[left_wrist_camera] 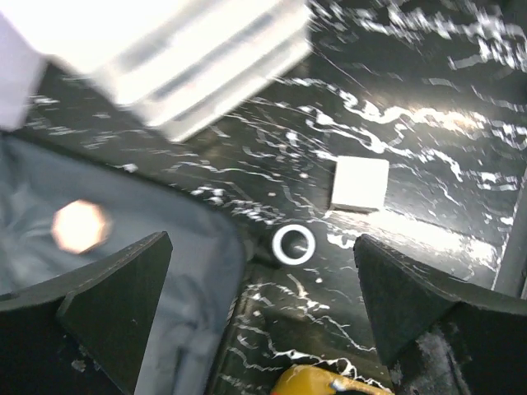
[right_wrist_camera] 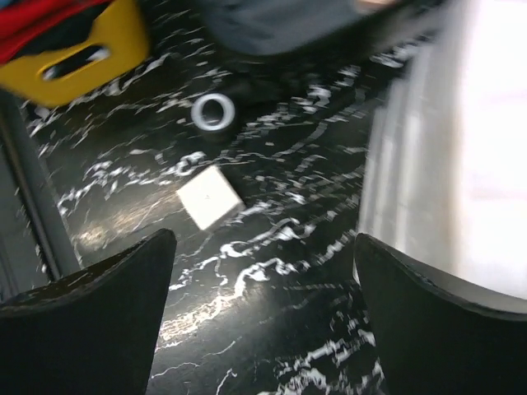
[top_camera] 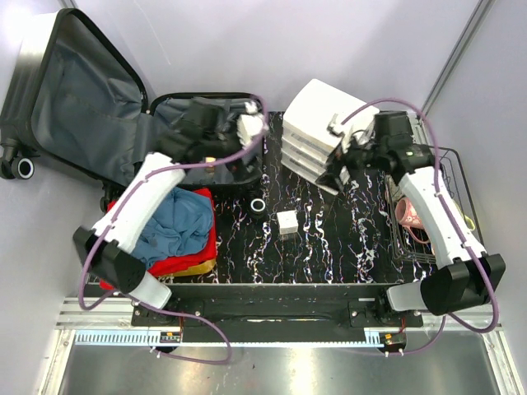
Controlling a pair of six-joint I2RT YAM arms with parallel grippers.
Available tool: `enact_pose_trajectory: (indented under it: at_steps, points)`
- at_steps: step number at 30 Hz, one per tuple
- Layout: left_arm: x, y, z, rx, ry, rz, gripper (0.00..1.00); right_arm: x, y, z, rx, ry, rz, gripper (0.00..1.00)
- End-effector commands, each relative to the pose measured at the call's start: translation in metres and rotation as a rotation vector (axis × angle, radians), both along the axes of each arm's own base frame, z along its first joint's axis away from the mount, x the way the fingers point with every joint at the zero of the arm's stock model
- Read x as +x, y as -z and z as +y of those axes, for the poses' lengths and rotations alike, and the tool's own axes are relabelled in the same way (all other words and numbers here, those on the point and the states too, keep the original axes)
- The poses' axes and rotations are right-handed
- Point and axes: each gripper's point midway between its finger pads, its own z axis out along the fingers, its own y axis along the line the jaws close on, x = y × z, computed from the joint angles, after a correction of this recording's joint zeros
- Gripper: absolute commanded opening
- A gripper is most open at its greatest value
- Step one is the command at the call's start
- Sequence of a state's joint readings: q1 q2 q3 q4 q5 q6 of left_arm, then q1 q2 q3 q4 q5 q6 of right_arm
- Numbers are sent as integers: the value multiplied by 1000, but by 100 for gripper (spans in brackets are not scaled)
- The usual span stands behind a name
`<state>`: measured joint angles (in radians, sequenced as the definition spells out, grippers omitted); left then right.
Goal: Open, take out, and arrange the luggage
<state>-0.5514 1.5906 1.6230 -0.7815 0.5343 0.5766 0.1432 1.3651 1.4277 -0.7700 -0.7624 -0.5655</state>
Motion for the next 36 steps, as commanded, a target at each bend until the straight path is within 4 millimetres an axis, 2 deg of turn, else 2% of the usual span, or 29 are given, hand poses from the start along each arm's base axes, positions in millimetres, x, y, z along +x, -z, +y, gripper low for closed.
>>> enact_pose_trajectory:
  at_steps: [1,2,4,5,7,8,12,17,23,29,32,36]
  points:
    - [1,-50,34,-142,-81,32,99,-29,31,57,-73,-312,-75,98]
    - [13,-54,49,-153,-139,36,99,-27,52,64,-108,-352,-72,98]
    - [22,-57,60,-171,-186,52,99,-33,74,82,-144,-431,-71,97]
    - [30,-62,69,-188,-230,58,99,-29,95,87,-178,-458,-67,96]
    - [36,-66,77,-209,-264,65,99,-29,114,97,-211,-498,-77,96]
    - [40,-69,84,-224,-297,76,99,-27,131,104,-249,-513,-93,96]
    - [41,-70,93,-244,-329,80,99,-21,165,118,-305,-552,-119,96]
    - [38,-65,95,-238,-327,87,99,-21,196,119,-343,-593,-82,96]
    - [43,-62,97,-236,-331,90,99,-31,222,117,-370,-638,-47,96]
    - [46,-58,97,-234,-331,100,99,-39,231,121,-359,-666,-20,94]
    - [49,-56,98,-232,-334,105,99,-38,231,123,-358,-670,-22,90]
    - [51,-54,100,-228,-342,104,99,-37,232,120,-371,-662,-16,70]
